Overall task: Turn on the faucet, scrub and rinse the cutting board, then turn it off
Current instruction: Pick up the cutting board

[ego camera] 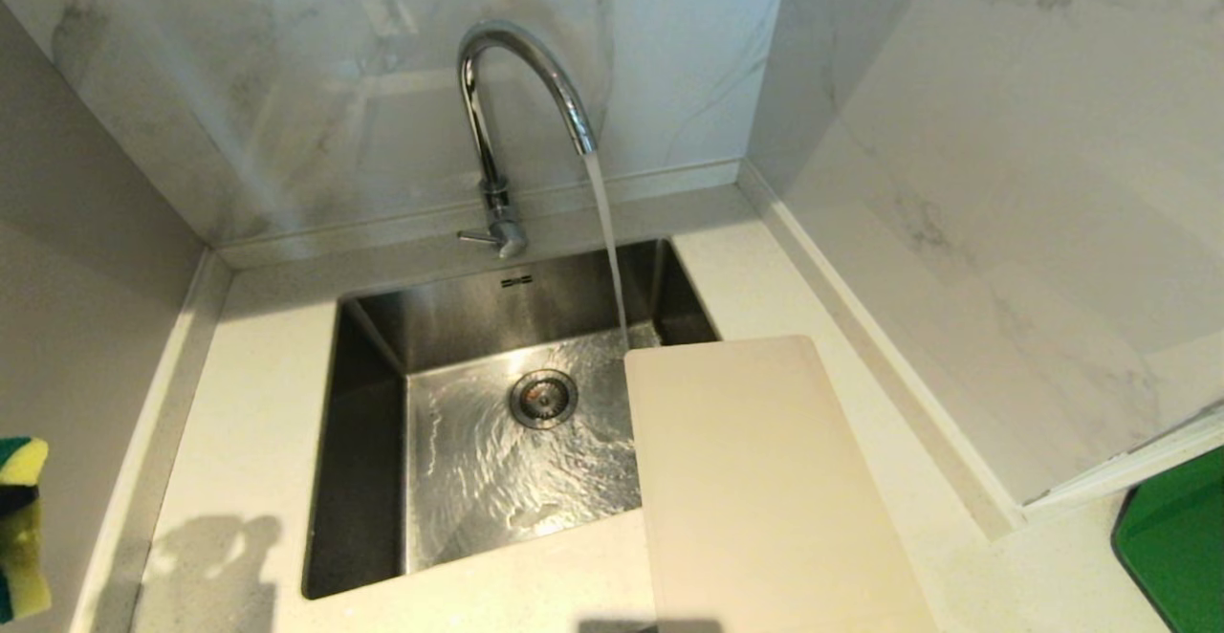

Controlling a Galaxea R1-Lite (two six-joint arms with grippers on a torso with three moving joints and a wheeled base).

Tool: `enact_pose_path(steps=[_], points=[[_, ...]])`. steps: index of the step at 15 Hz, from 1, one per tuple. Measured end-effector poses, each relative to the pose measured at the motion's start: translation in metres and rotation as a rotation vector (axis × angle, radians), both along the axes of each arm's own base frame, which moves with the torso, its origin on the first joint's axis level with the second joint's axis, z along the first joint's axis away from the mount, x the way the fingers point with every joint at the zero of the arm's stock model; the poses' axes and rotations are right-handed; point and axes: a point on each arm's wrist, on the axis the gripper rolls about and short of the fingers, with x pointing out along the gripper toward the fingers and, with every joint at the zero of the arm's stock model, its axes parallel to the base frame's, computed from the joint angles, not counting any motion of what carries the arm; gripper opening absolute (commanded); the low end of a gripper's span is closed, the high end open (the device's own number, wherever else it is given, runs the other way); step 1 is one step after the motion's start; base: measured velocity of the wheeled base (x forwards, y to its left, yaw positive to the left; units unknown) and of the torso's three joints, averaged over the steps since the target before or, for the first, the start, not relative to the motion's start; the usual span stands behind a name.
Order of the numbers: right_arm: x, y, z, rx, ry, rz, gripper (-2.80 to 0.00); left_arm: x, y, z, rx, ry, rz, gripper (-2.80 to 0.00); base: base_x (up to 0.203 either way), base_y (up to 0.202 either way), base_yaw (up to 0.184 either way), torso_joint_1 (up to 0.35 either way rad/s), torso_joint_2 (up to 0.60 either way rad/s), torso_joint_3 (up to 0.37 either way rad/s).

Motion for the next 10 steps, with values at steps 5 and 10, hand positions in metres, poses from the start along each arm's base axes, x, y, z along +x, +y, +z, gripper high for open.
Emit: enact_pose_path(steps=[5, 10], points=[[0.0, 0.0, 0.0, 0.0, 0.0, 0.0, -2.8, -0.036, 0.001, -0.02, -0.031, -0.072, 0.021, -2.8, 0.0, 0.0, 0.0, 0.0, 0.0, 0.0], [0.0, 0.0, 0.0, 0.0, 0.0, 0.0, -2.8, -0.063, 0.003, -0.052, -0.014, -0.106, 0.107, -2.8, 0.0, 0.0, 0.0, 0.0, 0.0, 0.0]])
